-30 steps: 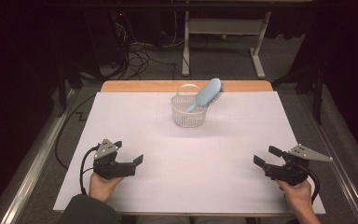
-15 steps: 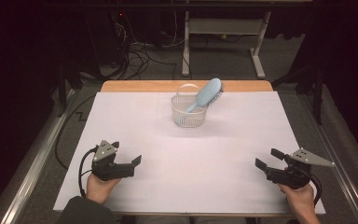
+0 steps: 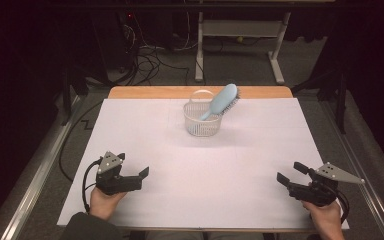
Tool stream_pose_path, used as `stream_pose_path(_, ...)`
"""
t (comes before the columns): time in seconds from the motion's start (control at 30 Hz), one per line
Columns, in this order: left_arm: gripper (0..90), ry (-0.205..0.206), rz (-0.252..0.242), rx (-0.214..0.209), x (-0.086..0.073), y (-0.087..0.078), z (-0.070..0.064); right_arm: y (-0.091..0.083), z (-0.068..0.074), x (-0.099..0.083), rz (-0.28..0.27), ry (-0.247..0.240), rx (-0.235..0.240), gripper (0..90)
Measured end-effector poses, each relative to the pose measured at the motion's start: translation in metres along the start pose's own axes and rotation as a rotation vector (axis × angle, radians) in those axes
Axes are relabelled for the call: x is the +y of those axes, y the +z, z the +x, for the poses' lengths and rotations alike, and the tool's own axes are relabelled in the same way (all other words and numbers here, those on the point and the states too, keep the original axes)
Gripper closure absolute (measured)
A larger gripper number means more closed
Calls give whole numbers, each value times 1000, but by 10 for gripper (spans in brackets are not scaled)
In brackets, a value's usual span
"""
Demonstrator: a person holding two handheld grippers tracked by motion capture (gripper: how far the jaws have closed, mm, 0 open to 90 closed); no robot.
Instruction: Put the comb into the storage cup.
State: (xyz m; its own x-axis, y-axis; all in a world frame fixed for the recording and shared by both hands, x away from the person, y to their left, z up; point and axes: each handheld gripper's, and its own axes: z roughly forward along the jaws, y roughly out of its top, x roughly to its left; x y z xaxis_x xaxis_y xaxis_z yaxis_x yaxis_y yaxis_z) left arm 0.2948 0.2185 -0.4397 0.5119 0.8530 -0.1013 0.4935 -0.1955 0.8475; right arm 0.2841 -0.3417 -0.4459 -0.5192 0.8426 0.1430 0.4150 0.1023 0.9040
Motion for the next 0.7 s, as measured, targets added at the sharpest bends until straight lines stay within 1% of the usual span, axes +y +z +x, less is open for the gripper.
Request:
stream_pose_path(0.27, 15, -13, -16, 11, -4, -5, 3, -3, -2, -2, -17, -2, 1, 187)
stream_pose_path(0.5, 15, -29, -31, 9, -8, -9, 6, -4, -2, -3, -14, 7, 0, 187)
stream_pose_path(0.7, 16, -41, -30, 7, -9, -9, 8, -2, -2, -4, 3, -2, -4, 187)
